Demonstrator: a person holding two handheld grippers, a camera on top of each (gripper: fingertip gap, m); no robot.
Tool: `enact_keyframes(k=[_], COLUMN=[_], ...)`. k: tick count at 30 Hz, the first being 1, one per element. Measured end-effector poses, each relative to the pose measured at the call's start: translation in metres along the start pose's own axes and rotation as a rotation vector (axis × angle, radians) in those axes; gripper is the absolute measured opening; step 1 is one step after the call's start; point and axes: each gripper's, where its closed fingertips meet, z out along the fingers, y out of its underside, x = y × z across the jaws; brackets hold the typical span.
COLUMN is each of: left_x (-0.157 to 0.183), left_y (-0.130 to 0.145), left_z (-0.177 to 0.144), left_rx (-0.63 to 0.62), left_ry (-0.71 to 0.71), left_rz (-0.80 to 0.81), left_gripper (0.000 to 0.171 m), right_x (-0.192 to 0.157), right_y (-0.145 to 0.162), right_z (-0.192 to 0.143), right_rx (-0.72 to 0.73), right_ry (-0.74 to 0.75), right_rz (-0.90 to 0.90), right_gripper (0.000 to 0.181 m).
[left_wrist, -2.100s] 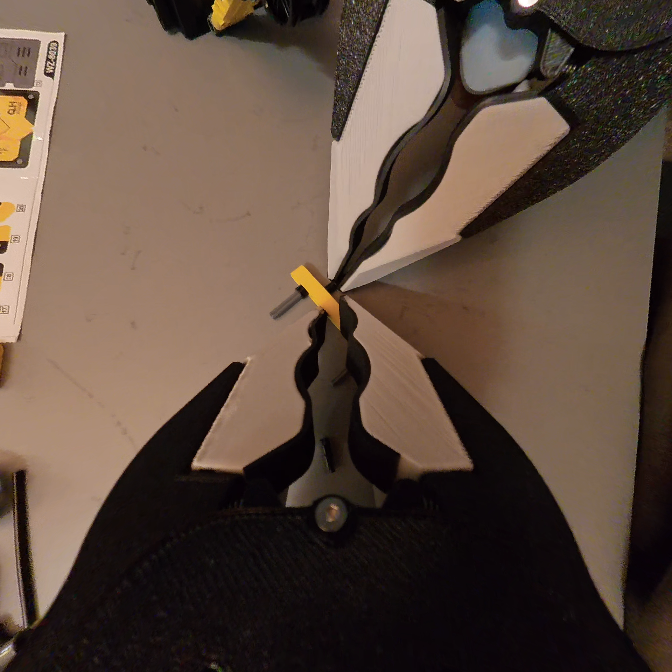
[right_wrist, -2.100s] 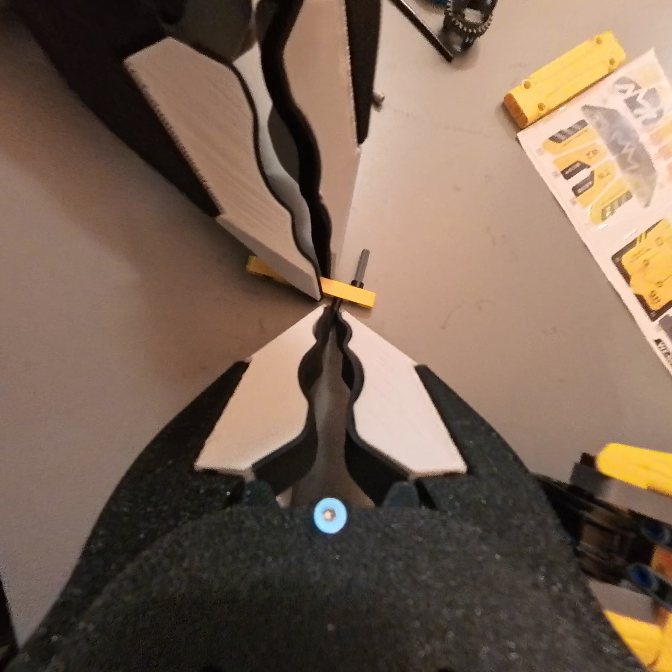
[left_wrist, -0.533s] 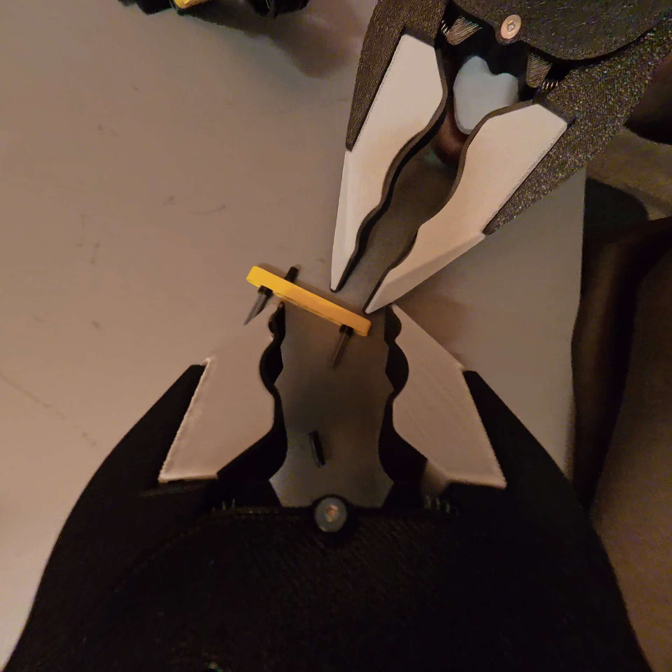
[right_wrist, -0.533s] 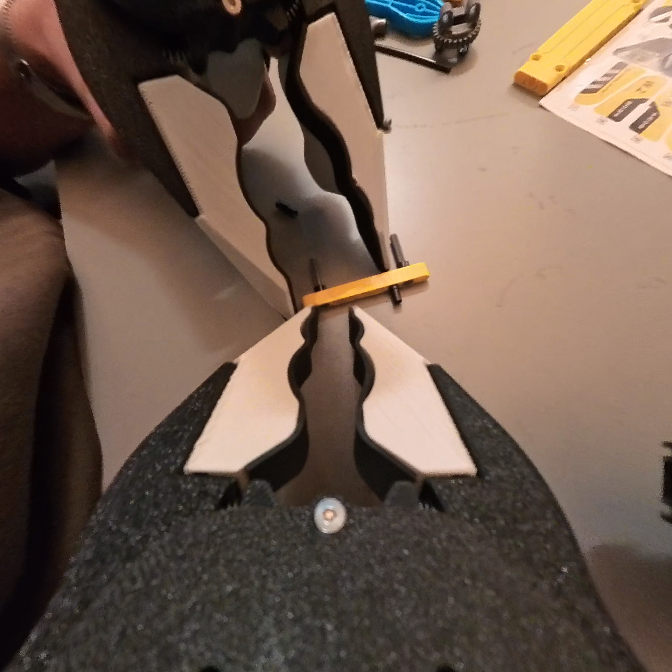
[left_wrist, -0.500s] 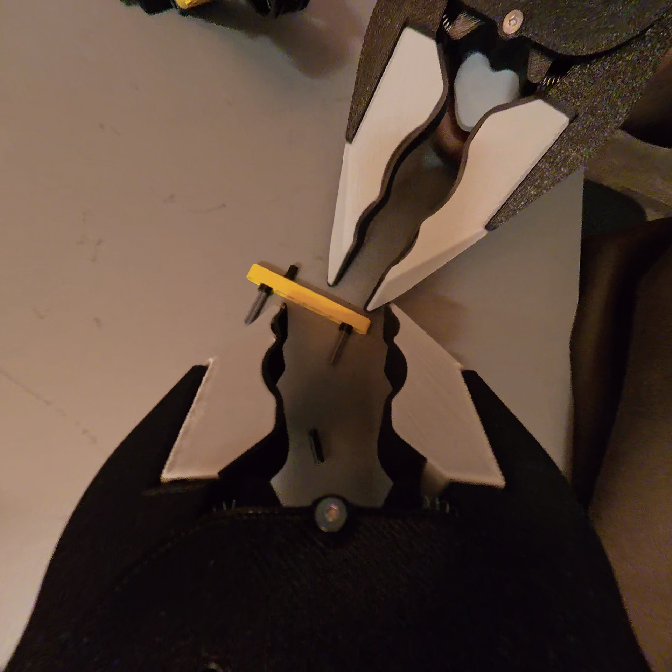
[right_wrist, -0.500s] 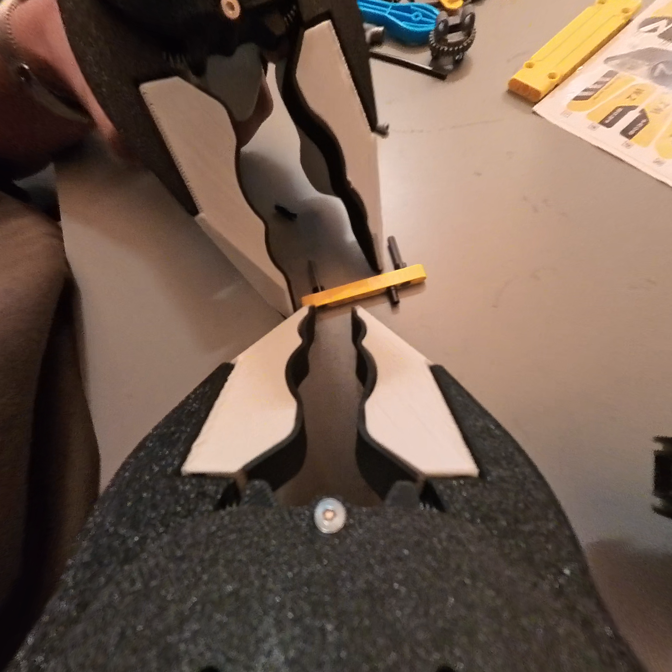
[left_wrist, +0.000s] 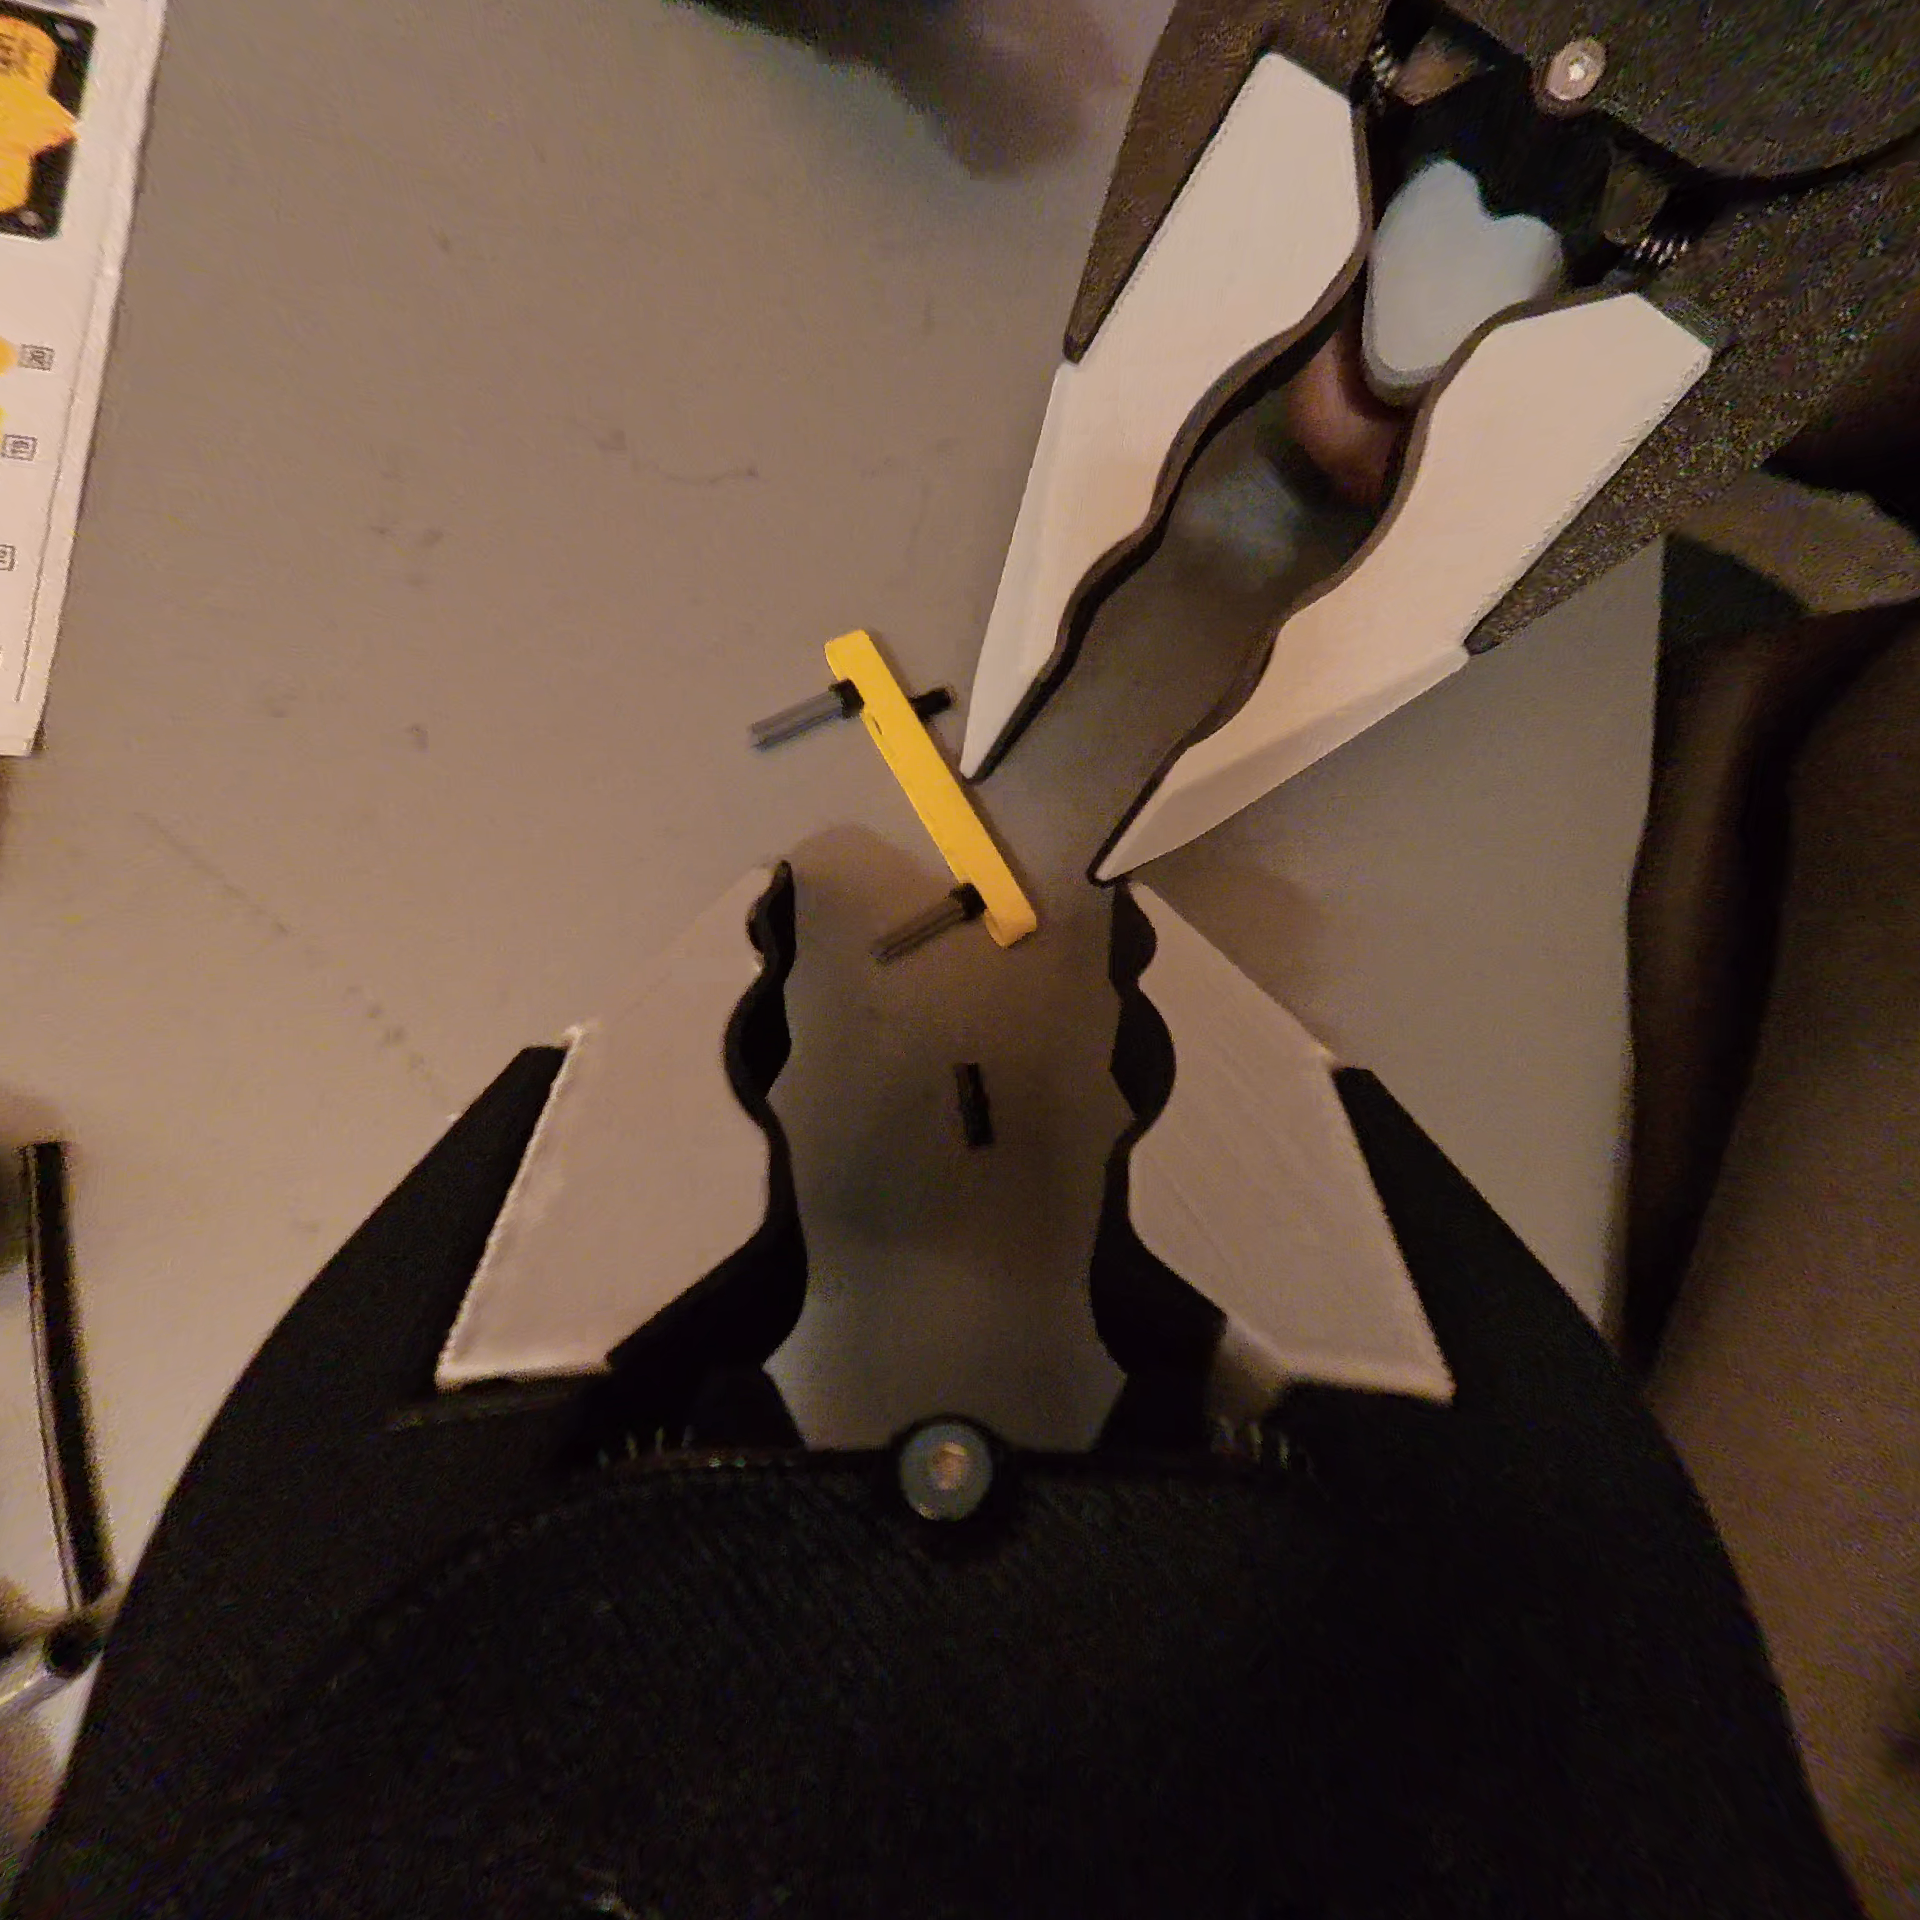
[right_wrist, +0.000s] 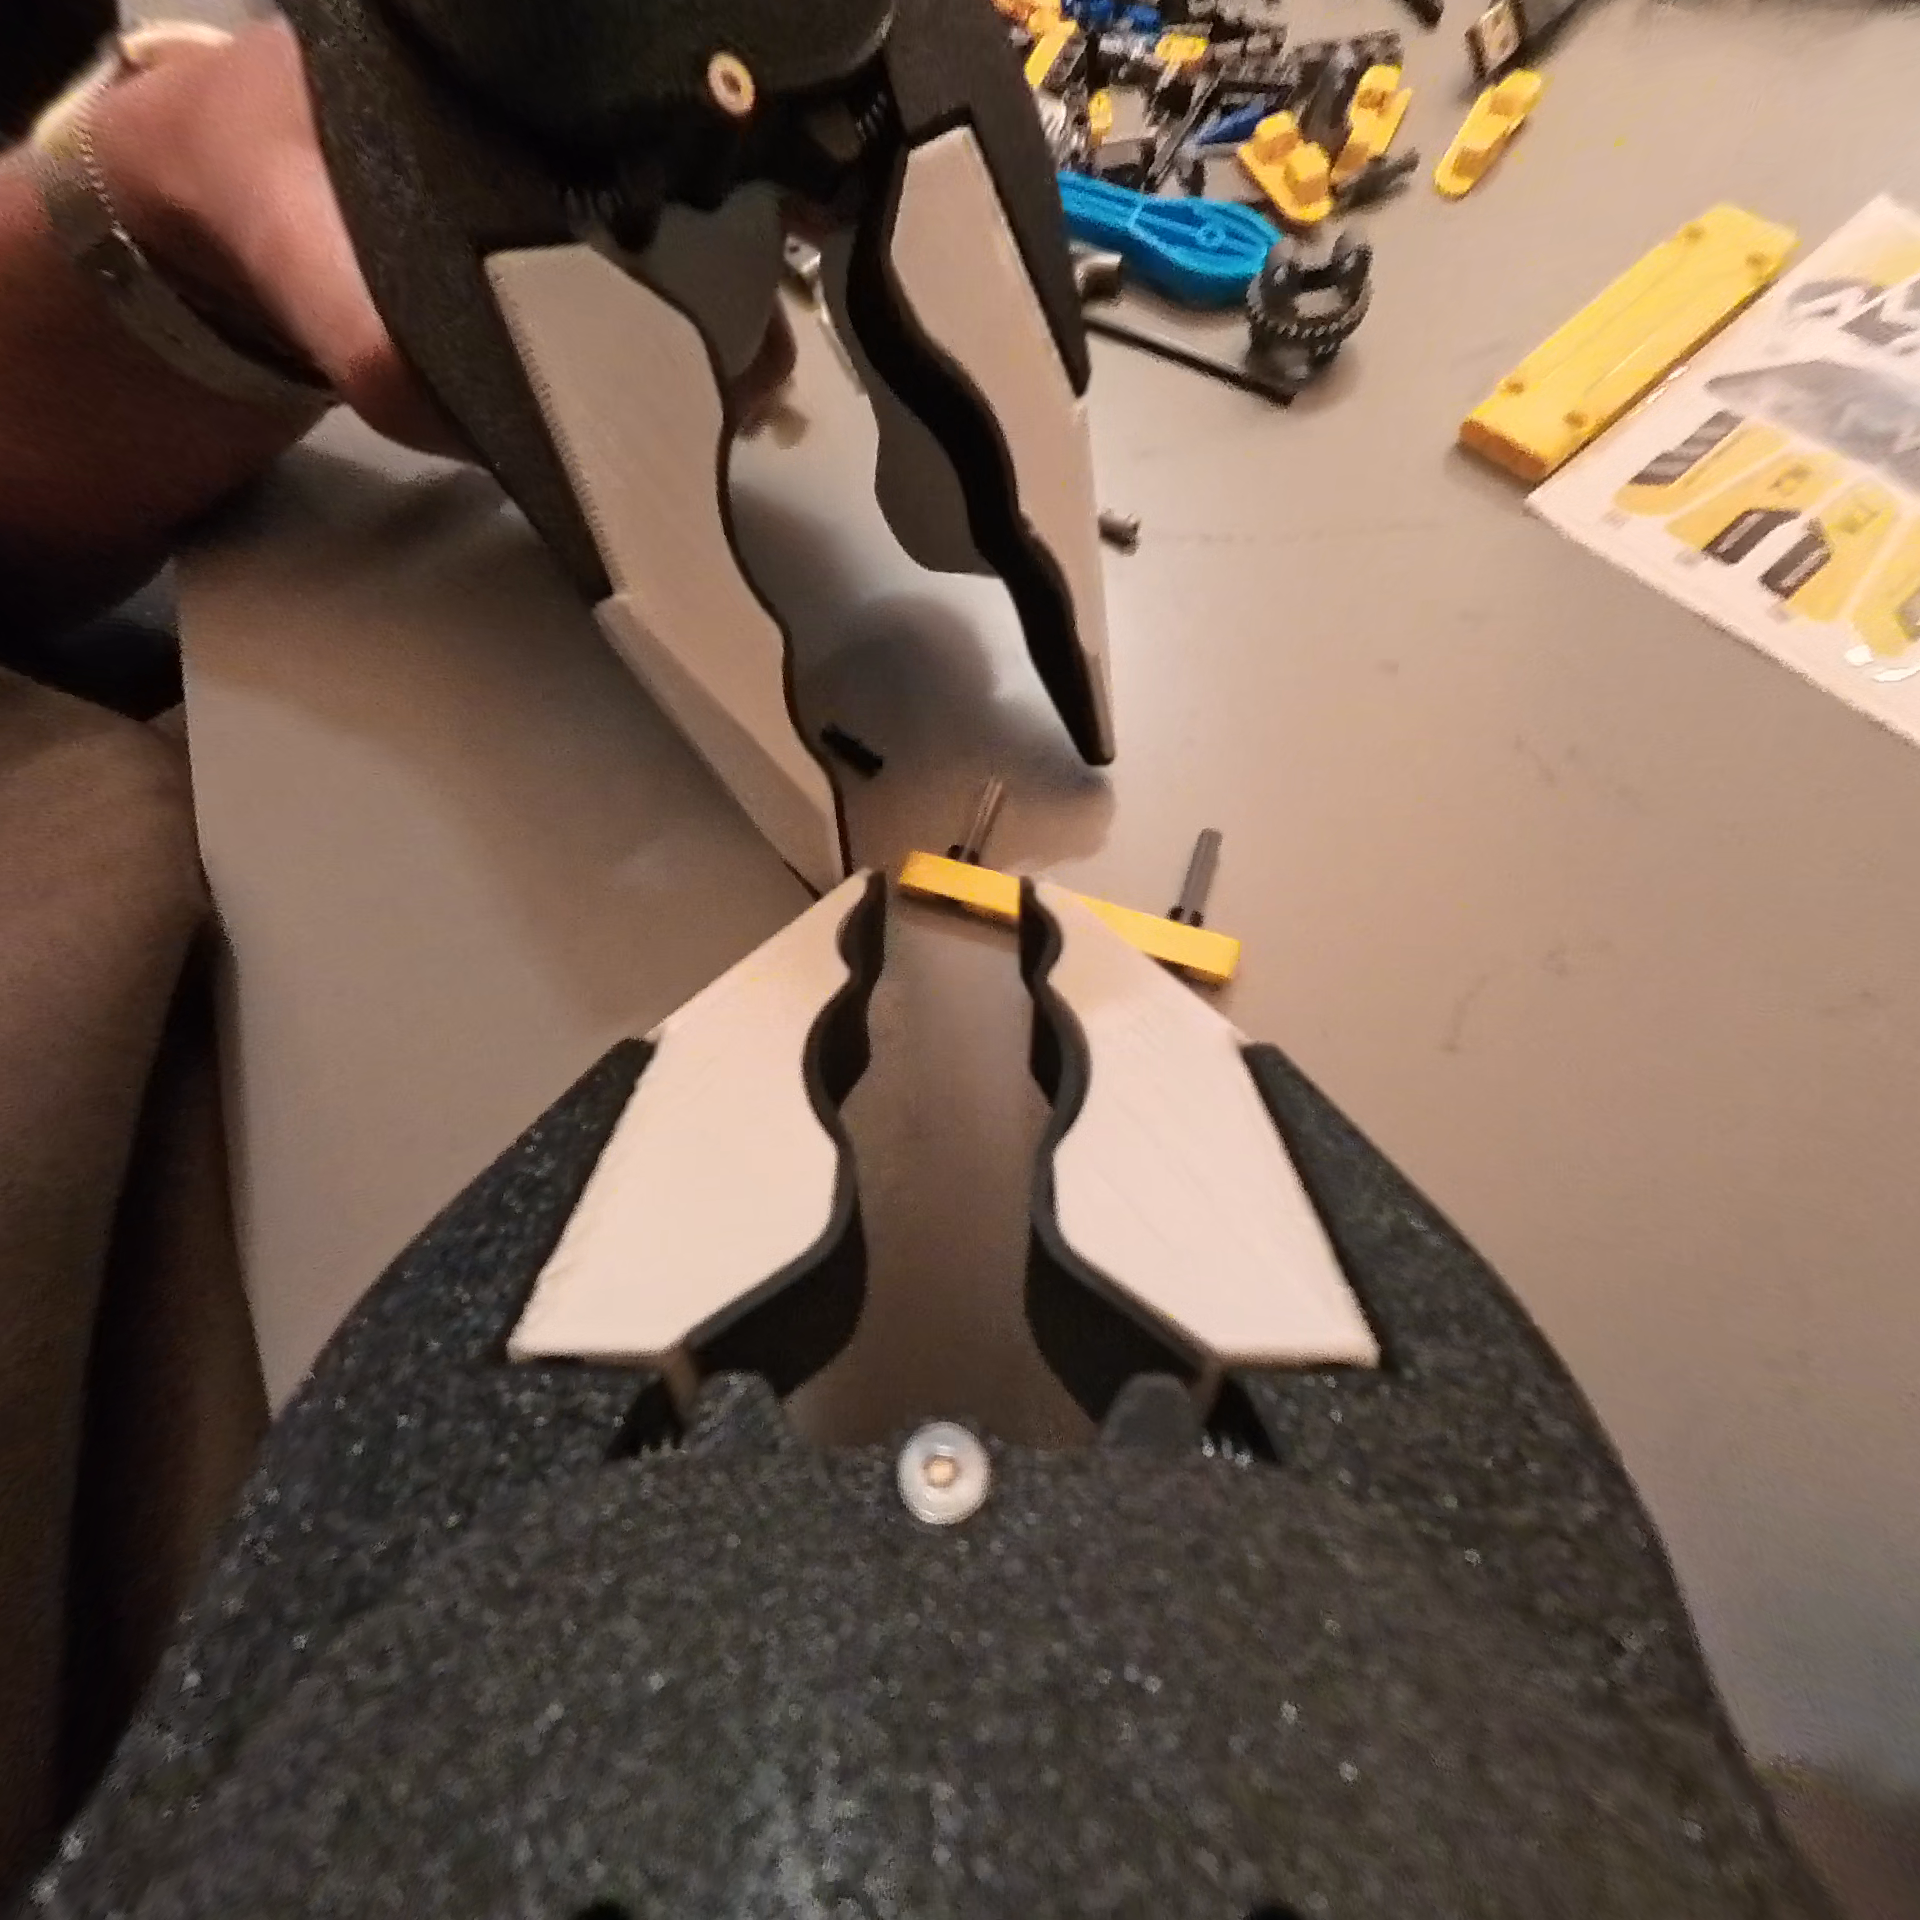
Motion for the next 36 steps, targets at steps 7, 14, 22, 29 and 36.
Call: enact_keyframes(k=[7, 14, 22, 29, 36], left_x=[0.0, -0.013, -0.018, -0.017, -0.021], left_y=[-0.013, -0.006, -0.009, -0.007, -0.008], left_z=[0.02, 0.016, 0.002, 0.016, 0.016], left_rx=[0.016, -0.042, 0.047, 0.019, 0.021], left_ry=[-0.134, -0.27, -0.166, -0.174, -0.196], left_rz=[0.067, 0.167, 0.153, 0.169, 0.15], left_gripper=[0.057, 0.016, 0.025, 0.03, 0.012], right_x=[0.03, 0.021, 0.022, 0.038, 0.038], right_y=[0.008, 0.021, 0.0, 0.013, 0.012], right_z=[-0.019, -0.005, -0.015, 0.004, 0.007], right_rx=[-0.021, -0.073, 0.062, -0.085, -0.094], right_ry=[0.154, 0.019, -0.02, 0.157, 0.122], right_rz=[-0.046, -0.016, -0.002, -0.188, -0.171], right_gripper=[0.05, 0.052, 0.047, 0.039, 0.024])
